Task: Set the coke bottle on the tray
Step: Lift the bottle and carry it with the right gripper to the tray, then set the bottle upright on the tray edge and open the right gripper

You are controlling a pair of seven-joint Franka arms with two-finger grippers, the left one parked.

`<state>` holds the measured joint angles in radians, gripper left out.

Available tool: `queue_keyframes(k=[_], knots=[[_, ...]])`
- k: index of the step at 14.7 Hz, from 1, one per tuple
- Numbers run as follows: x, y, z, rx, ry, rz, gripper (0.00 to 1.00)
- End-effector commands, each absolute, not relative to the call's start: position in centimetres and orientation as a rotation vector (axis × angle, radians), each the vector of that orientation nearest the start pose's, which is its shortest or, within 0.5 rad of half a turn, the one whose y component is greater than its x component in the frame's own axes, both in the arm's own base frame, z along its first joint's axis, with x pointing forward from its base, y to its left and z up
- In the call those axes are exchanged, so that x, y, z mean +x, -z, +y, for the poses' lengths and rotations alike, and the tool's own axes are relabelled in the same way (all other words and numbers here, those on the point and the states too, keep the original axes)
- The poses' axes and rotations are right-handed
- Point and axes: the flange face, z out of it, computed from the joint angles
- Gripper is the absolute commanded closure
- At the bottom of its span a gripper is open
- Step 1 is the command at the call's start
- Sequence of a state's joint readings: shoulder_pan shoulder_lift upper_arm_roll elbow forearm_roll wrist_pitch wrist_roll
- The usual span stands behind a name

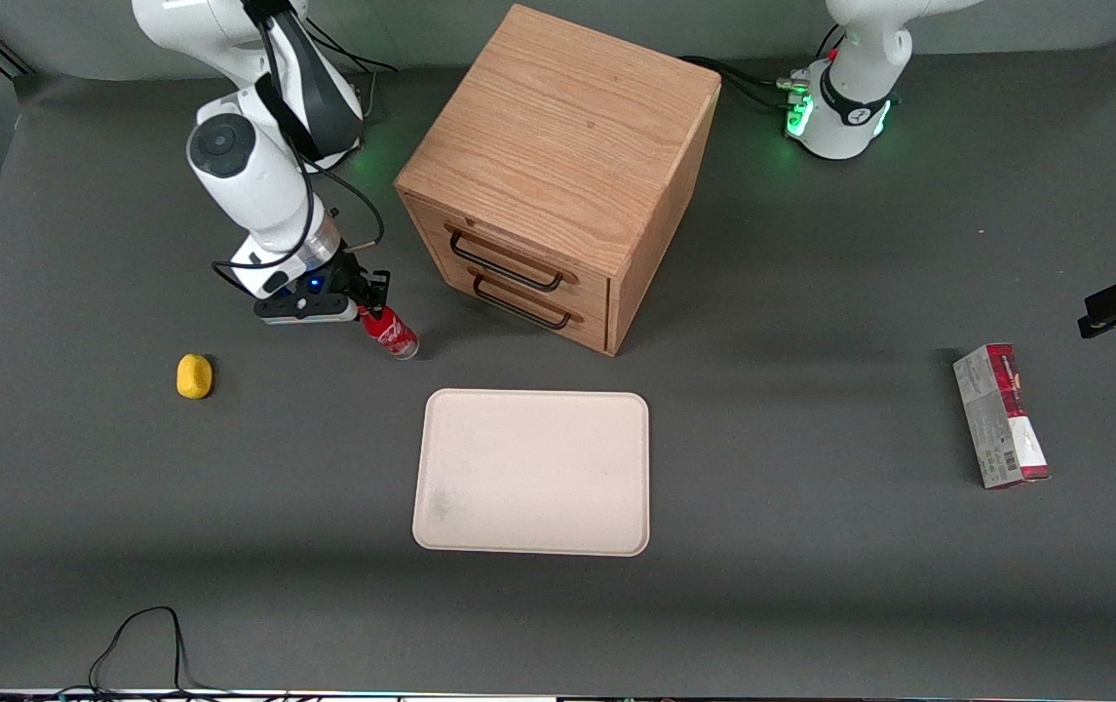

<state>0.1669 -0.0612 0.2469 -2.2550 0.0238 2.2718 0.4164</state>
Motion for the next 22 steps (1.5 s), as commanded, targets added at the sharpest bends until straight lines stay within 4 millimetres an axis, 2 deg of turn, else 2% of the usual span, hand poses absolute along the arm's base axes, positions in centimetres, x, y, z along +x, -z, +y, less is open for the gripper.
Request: queue_keyframes(k=[1,6,8,10,11,14,15,18,22], knots=[[52.7,-46.3,21.4,-3.165,0.060,0.000,1.00],[58.5,-54.9,21.9,-3.165,0.047,0.025,1.00],[61.2,-56.5,22.0,-3.152,-0.013,0.042,1.00],[63.7,-57.3,22.6,-3.119,0.016,0.047,1.00],[65.1,-56.6,22.9,-3.103,0.031,0.052,1.00],[68.1,-52.7,26.5,-3.045,0.140,0.032,1.00],[68.6,-51.1,27.5,-3.058,0.164,0.026,1.00],[70.2,-44.0,30.5,-3.121,0.224,-0.007,1.00],[70.4,-38.2,31.9,-3.145,0.258,-0.068,1.00]])
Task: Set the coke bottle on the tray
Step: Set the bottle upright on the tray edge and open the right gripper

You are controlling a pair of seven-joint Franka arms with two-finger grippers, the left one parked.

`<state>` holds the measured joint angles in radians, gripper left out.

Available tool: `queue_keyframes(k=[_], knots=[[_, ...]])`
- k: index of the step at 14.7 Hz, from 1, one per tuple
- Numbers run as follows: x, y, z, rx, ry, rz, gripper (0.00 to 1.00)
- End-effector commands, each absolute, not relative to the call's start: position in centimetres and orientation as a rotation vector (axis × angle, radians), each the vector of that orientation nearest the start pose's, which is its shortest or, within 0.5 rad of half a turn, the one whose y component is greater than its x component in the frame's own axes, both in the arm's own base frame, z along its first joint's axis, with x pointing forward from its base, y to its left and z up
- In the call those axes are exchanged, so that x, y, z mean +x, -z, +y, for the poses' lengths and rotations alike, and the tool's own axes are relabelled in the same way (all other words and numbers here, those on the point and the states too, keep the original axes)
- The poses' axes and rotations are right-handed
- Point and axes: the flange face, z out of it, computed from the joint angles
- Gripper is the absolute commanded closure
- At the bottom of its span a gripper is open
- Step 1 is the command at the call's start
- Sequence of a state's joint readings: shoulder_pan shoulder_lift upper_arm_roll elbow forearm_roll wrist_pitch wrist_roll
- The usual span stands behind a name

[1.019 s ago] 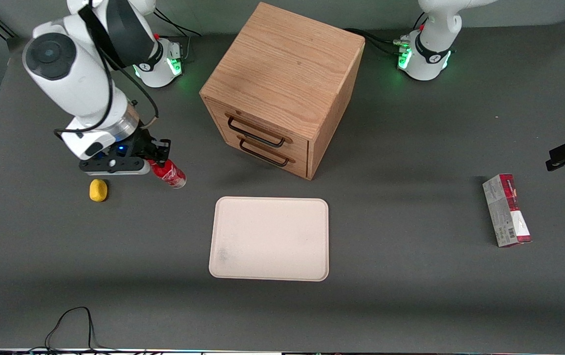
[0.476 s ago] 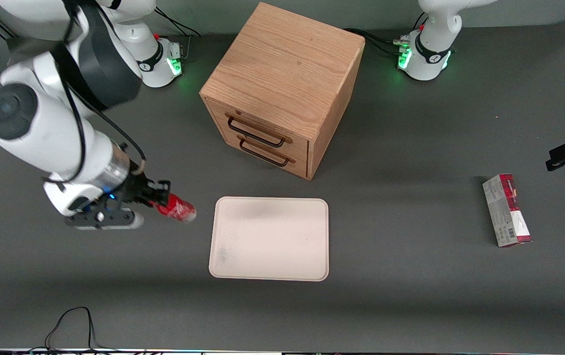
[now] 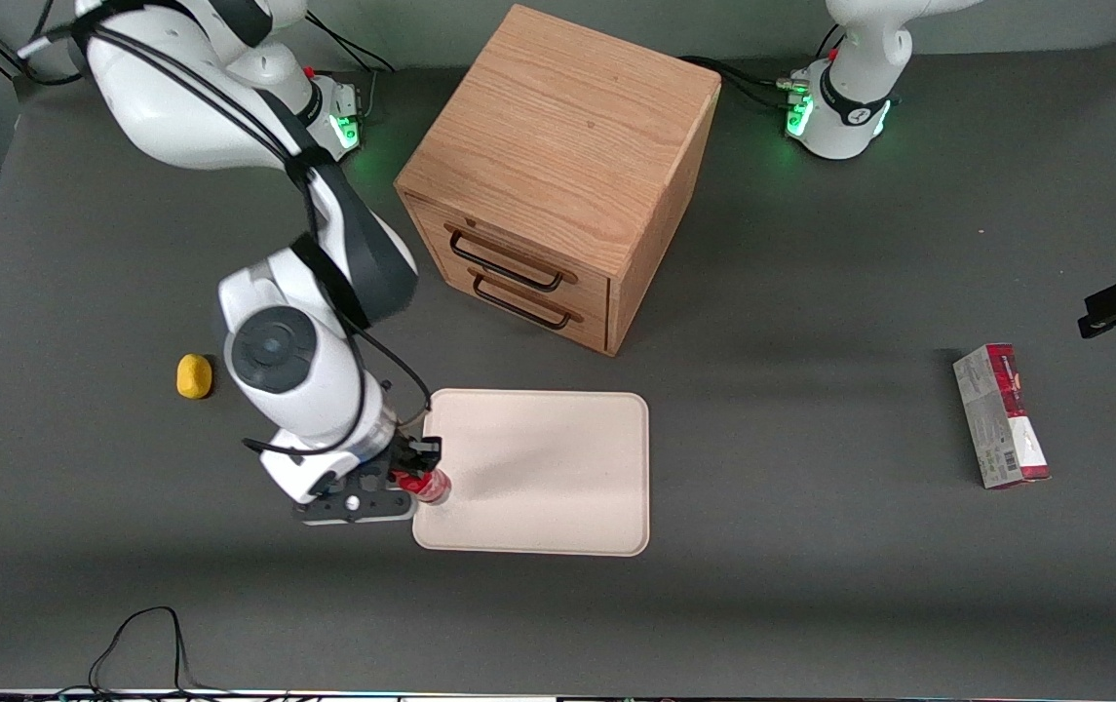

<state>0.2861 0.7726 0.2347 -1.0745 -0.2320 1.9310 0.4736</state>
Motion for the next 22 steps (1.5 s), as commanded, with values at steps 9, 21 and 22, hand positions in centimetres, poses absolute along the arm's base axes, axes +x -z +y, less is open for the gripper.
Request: queue_keyframes(k=[9,21,22], knots=[[70.5,-33.0,31.8,-3.140,0.276,-0.116,1.00],[69.9,-37.6,29.8,-3.192,0.265,-0.075,0.00],[69.8,-39.3,28.7,-3.207,0.259,-0.046,0.00]])
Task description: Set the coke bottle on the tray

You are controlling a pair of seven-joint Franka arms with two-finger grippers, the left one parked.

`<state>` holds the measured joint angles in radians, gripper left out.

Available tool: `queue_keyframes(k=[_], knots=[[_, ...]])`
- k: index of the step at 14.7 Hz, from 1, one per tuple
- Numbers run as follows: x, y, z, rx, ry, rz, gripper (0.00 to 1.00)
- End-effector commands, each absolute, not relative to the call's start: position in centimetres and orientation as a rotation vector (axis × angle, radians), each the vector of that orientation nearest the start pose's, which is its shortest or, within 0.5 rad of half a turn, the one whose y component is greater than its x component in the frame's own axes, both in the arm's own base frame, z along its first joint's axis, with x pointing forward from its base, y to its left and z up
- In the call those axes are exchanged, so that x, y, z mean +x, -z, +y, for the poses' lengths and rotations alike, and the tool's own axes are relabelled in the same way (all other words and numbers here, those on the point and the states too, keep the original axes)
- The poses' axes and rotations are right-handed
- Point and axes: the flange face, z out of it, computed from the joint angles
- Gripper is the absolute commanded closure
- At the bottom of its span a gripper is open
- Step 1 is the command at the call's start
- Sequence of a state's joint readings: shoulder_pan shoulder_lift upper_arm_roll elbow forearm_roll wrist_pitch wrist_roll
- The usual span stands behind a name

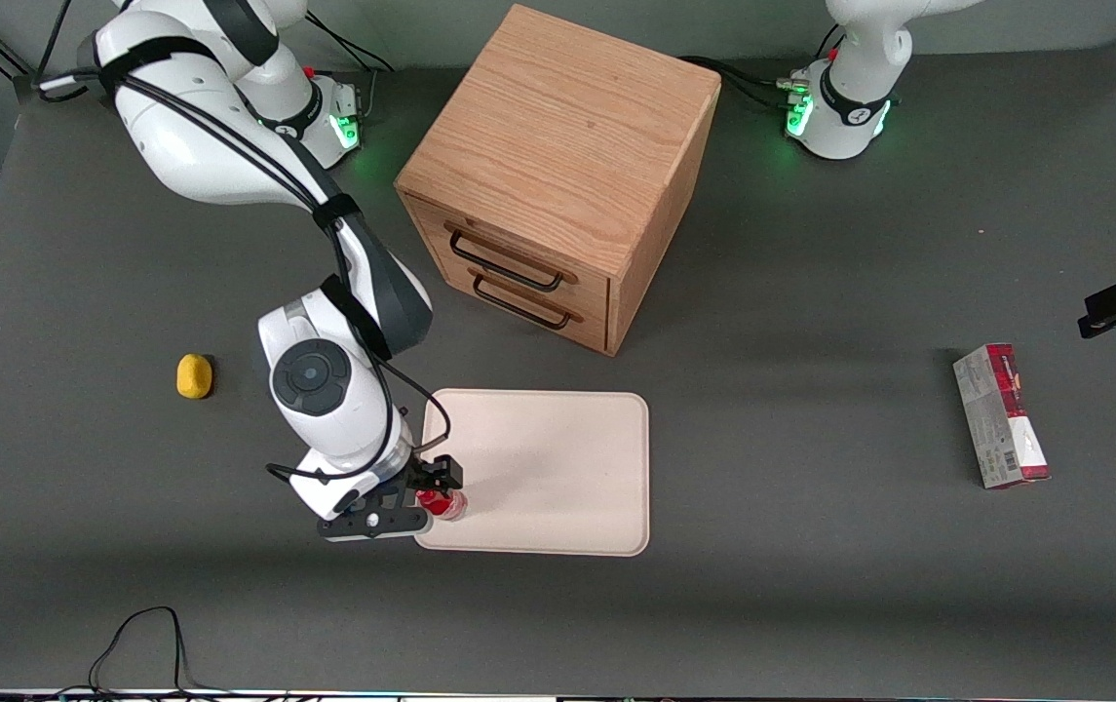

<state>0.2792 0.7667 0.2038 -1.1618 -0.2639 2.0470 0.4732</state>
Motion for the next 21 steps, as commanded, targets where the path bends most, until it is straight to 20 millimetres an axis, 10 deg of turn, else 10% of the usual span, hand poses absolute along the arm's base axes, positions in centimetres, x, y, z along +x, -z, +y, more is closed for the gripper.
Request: queue_keyframes(k=[1,6,11,15,21], knots=[[69.1,-40.7,27.5,-3.219,0.228,-0.022,0.00],[63.1,-46.1,18.8,-3.249,0.114,-0.056,0.00],[56.8,-55.5,8.5,-3.141,0.010,-0.028,0.00],[52.0,-58.3,6.0,-3.120,0.004,0.021,0.00],[50.7,-59.2,5.8,-3.120,-0.038,0.022,0.00]])
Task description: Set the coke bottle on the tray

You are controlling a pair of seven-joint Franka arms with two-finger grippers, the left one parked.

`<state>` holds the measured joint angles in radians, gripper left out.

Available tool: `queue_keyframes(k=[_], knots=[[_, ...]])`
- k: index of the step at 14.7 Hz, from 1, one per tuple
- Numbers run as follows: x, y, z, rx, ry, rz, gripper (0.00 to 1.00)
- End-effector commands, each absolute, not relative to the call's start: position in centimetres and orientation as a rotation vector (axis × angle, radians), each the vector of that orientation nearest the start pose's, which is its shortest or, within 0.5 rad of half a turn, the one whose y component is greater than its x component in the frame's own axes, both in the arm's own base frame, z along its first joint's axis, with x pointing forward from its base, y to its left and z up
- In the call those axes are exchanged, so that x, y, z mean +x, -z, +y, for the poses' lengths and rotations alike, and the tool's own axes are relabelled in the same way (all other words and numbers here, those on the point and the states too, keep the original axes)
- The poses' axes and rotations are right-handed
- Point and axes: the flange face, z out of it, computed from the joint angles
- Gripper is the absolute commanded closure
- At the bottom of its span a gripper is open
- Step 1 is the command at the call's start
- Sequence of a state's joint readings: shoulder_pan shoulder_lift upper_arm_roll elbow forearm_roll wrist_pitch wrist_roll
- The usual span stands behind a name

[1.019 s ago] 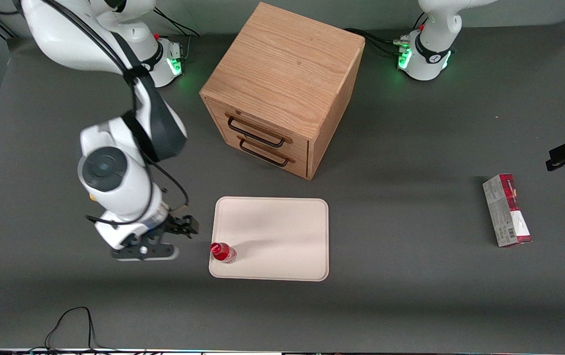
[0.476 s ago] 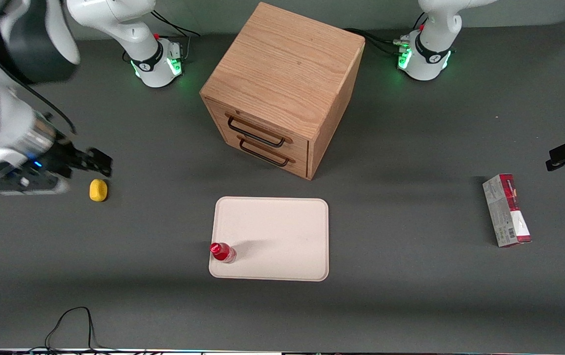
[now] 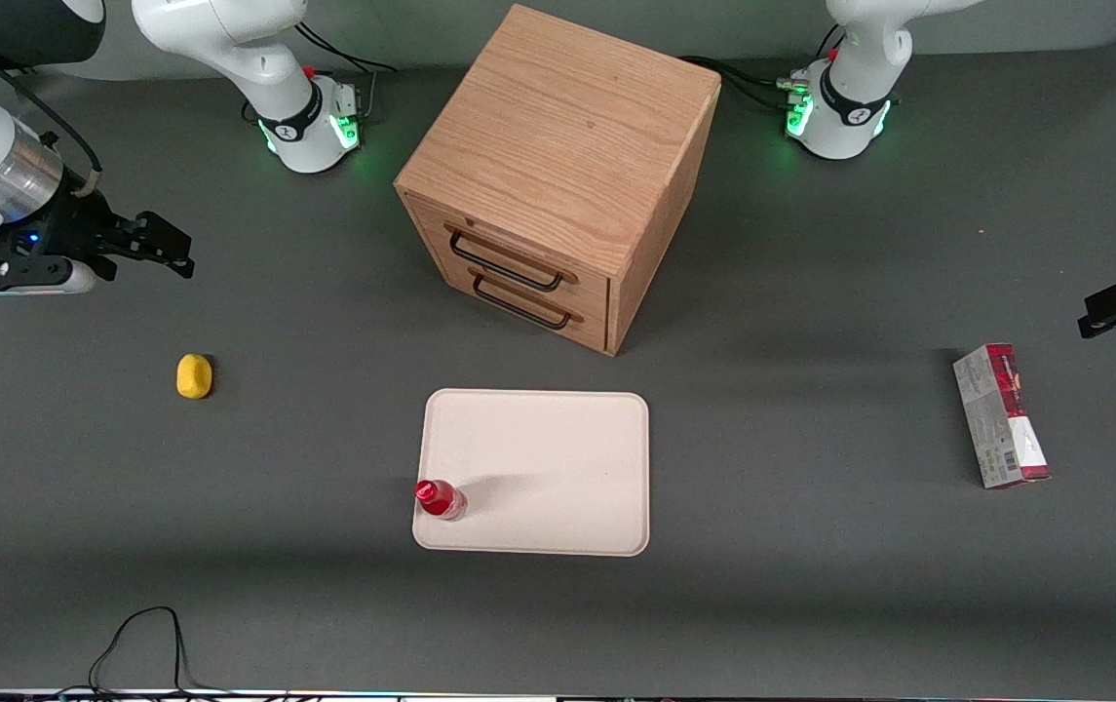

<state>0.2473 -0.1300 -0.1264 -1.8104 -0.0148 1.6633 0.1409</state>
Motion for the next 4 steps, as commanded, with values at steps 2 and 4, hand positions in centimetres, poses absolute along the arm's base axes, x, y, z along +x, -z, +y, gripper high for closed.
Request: queue_keyframes(k=[2,4], knots=[[50.66,-59.60,5.61,-3.119,-0.026,0.029,0.00],[50.66,-59.97,5.59,-3.119,-0.014,0.031,0.00]])
